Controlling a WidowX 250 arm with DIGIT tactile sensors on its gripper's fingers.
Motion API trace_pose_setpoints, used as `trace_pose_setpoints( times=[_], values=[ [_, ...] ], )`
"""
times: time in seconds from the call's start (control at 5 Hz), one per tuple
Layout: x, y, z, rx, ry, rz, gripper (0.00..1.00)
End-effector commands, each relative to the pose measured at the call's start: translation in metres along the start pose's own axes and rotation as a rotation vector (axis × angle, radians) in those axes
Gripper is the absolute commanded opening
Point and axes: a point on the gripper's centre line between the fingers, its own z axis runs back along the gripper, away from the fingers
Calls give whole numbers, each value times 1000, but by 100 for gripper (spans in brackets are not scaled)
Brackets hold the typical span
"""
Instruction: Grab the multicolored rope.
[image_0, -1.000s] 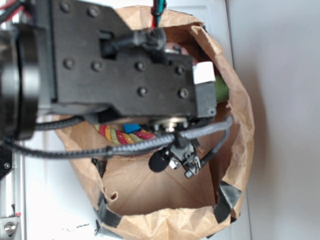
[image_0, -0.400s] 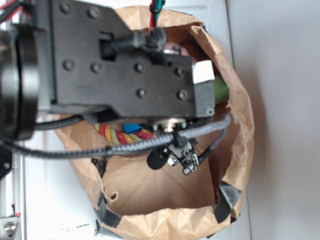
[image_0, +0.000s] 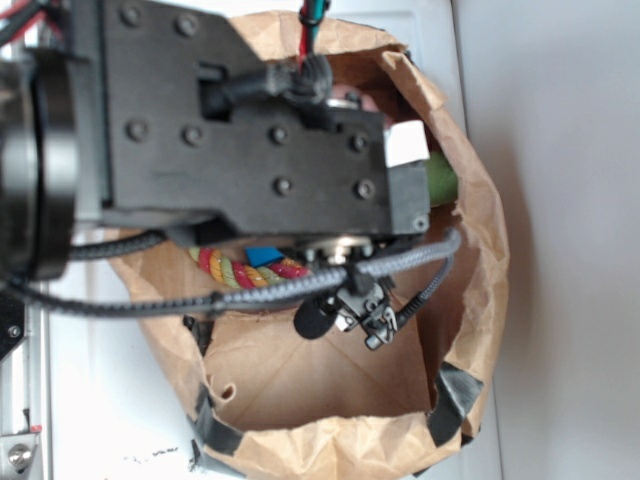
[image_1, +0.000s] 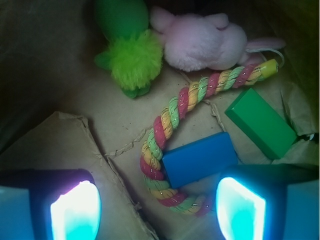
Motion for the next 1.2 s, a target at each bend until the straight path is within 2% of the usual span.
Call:
trace_pose_setpoints(
  times=[0.0,0.2,0.4,0.6,1.0],
  values=[
    [21,1,2,-33,-72,-2,100],
    [22,5,-7,-39,-131,-52,100],
    [28,13,-13,-26,-136,-63,100],
    [34,16,-27,12,-153,-58,100],
    [45,17,-40,63,-143,7,100]
  ],
)
